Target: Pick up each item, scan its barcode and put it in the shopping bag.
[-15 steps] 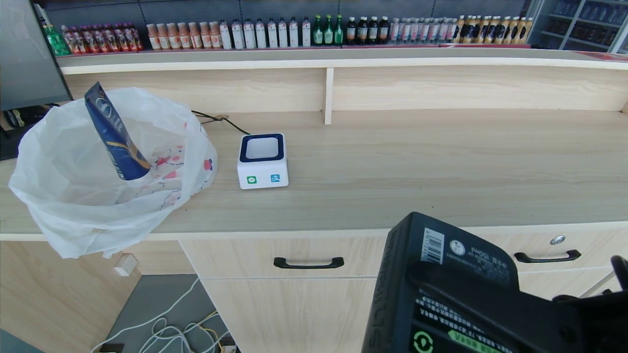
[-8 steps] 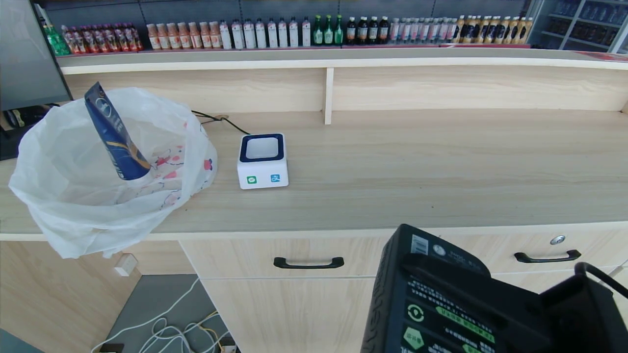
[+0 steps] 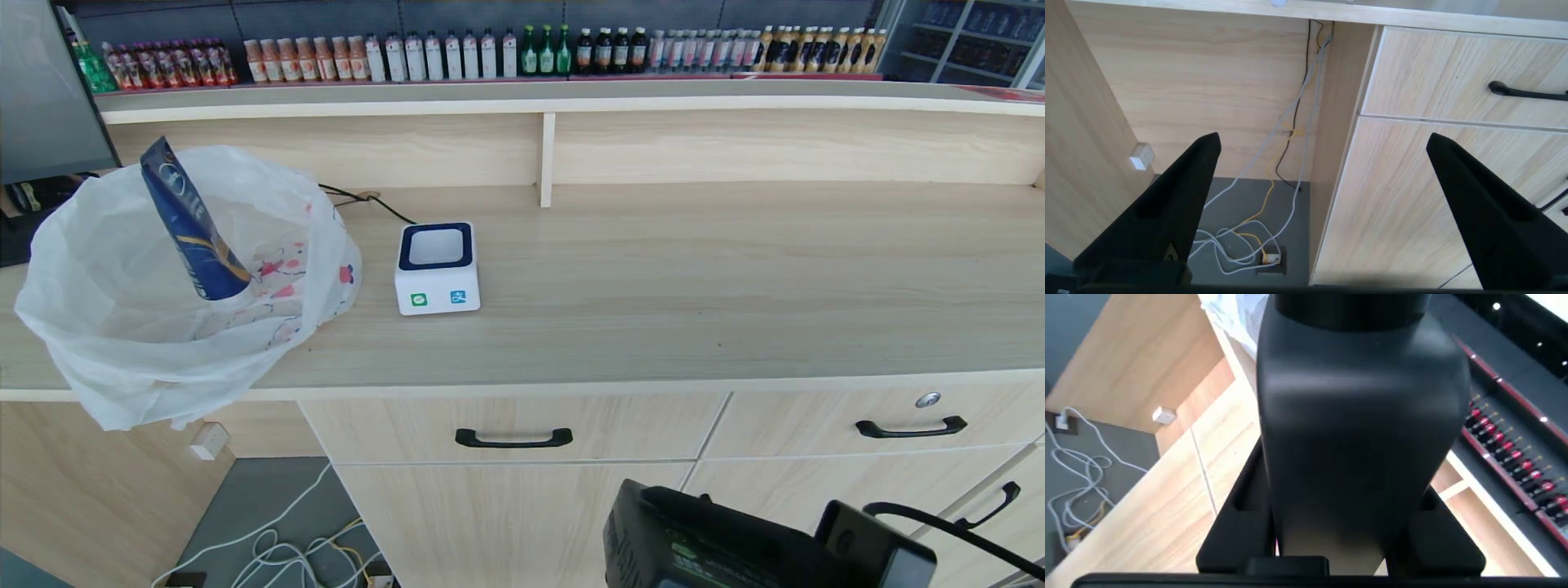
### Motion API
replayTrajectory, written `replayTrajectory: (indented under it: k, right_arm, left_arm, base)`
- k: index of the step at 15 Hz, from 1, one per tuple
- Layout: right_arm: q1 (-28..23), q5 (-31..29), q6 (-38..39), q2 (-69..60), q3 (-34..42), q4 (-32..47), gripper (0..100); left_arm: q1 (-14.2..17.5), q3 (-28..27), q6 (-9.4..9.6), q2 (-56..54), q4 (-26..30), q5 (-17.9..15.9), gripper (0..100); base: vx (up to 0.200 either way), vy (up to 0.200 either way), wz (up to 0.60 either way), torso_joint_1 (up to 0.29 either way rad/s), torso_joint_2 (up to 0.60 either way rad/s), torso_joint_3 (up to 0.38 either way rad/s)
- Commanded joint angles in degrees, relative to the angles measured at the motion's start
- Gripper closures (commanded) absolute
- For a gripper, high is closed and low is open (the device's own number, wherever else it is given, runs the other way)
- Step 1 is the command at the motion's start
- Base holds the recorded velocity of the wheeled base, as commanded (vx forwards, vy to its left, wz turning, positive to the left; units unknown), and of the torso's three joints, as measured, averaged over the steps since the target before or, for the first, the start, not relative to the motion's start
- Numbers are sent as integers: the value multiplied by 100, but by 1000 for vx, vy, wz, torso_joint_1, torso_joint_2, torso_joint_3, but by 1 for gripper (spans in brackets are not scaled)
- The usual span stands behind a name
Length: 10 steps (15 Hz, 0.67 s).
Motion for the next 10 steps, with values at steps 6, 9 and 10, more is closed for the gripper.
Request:
replayTrajectory:
  k: [6,9,10]
  right_arm:
    - [-51,-461,2267,77,-16,-8,100]
    - [-332,-1208,3568,305,-552,-8,100]
    - [-455,-1375,3884,358,-666,-8,100]
  left_arm:
    - [5,0,-4,-2,0,0,0]
    - [5,0,-4,-2,0,0,0]
    - [5,0,5,-2,0,0,0]
  base:
    - [0,0,0,0,0,0]
    - [0,0,0,0,0,0]
    - [0,0,0,0,0,0]
